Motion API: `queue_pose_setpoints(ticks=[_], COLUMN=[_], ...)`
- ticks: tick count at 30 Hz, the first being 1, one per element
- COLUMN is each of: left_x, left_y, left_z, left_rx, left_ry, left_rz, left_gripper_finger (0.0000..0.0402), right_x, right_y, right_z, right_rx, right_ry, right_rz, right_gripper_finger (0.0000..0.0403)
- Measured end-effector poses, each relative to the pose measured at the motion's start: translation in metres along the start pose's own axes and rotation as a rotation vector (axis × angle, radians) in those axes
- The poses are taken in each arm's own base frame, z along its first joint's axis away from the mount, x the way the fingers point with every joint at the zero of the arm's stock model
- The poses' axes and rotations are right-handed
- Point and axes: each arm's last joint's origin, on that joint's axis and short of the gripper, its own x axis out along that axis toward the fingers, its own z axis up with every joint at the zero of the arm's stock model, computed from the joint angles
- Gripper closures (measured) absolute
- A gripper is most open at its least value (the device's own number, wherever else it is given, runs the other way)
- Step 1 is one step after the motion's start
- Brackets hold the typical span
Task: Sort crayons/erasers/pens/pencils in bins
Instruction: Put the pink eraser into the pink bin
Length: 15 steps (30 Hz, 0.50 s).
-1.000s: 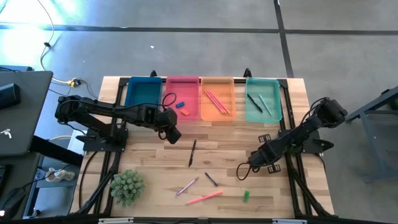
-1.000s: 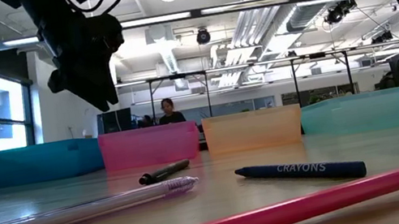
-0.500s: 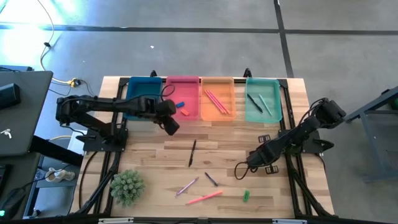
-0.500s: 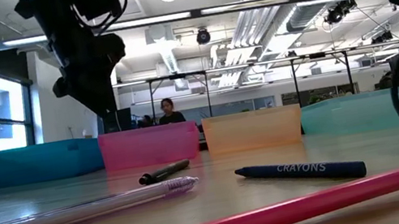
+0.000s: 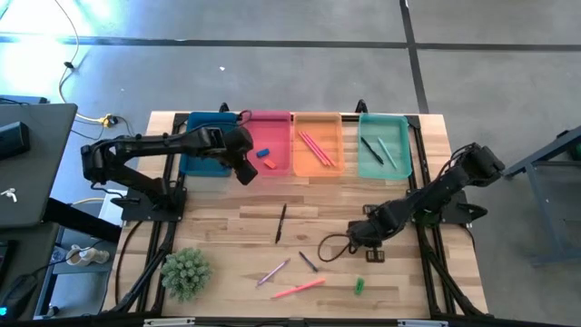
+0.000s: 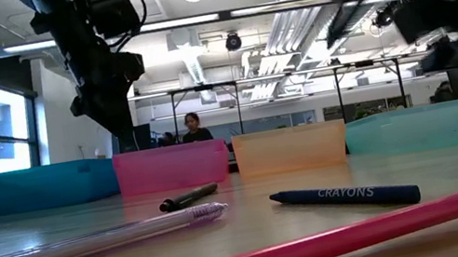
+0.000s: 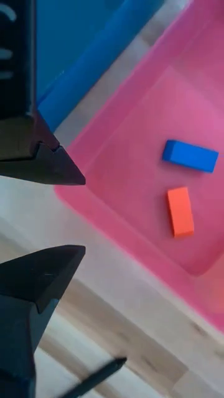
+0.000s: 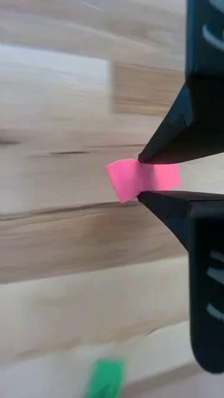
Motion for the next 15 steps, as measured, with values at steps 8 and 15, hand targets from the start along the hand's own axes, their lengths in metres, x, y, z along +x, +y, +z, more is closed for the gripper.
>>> queue_pose_setpoints(ticks=[8, 15], left_x=[0.000, 0.000], left_y=[0.019, 0.037], left_z=[0.005, 0.009], left_rx=[0.030, 0.027], left_ry=[0.002, 0.018], left_rz=[0.000, -0.122], left_gripper_finger=[0.0247, 0.0248], right_x=[-0.021, -0.049], right_y=[-0.021, -0.056], right_z=[0.039, 0.078], right_rx=[0.121, 0.172], right_ry=[-0.186, -0.428], right_rz=[0.030, 0.016], right_gripper_finger=[0.0351, 0.0351])
